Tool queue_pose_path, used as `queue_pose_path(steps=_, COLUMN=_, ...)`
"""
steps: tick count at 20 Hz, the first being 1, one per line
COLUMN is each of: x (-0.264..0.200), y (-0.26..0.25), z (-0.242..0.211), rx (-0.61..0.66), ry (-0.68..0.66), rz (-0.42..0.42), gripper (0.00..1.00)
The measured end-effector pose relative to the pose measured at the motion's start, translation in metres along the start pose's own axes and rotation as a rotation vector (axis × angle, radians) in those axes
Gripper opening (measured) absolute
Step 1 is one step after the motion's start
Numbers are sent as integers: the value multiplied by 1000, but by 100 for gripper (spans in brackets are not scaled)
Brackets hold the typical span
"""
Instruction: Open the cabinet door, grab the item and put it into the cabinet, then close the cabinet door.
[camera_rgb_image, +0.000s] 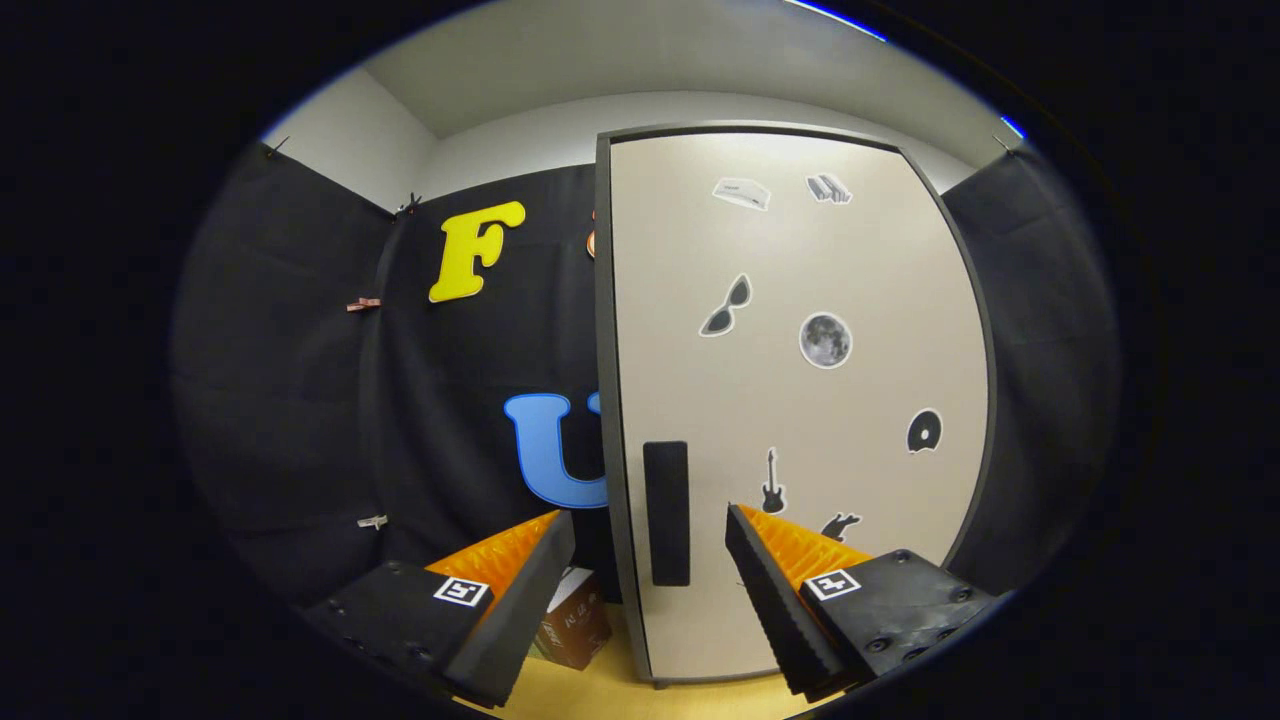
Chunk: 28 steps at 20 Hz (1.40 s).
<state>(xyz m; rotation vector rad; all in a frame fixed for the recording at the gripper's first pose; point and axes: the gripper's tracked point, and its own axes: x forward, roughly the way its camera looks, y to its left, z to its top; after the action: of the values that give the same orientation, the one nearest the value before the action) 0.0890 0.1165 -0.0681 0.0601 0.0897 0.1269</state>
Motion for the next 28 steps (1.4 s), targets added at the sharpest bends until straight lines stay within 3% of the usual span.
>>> queue_pose_path(steps=6, x=38, y=-9, z=-26, rx=-72, ry=35, rz=-67, gripper=94)
queue_pose_path(steps=8, x=50, y=-12, z=-32, rx=-74, ry=41, rz=-86, gripper=88)
queue_pose_path(steps=12, x=67, y=-17, z=-40, rx=-84, ry=50, rz=-115, gripper=88)
queue_pose_path(steps=15, x=73, y=-20, z=-40, rx=-86, ry=46, rz=-131, gripper=69)
queue_pose_path(steps=18, x=75, y=-26, z=-39, rx=-98, ry=41, rz=-158, gripper=67)
queue_pose_path(steps=19, x=76, y=-24, z=-39, rx=-93, ry=38, rz=-159, gripper=42)
queue_pose_path(steps=21, x=79, y=-24, z=-49, rx=-93, ry=79, rz=-156, gripper=43)
queue_pose_path(steps=24, x=79, y=-25, z=-44, rx=-92, ry=76, rz=-186, gripper=35)
queue_pose_path(steps=25, x=78, y=-25, z=-45, rx=-105, ry=78, rz=-183, gripper=28)
queue_pose_path(steps=26, x=77, y=-25, z=-43, rx=-103, ry=74, rz=-182, gripper=28)
queue_pose_path(steps=27, x=78, y=-25, z=-46, rx=-97, ry=74, rz=-177, gripper=15)
queue_pose_path(steps=28, x=76, y=-25, z=-45, rx=-96, ry=81, rz=-164, gripper=15)
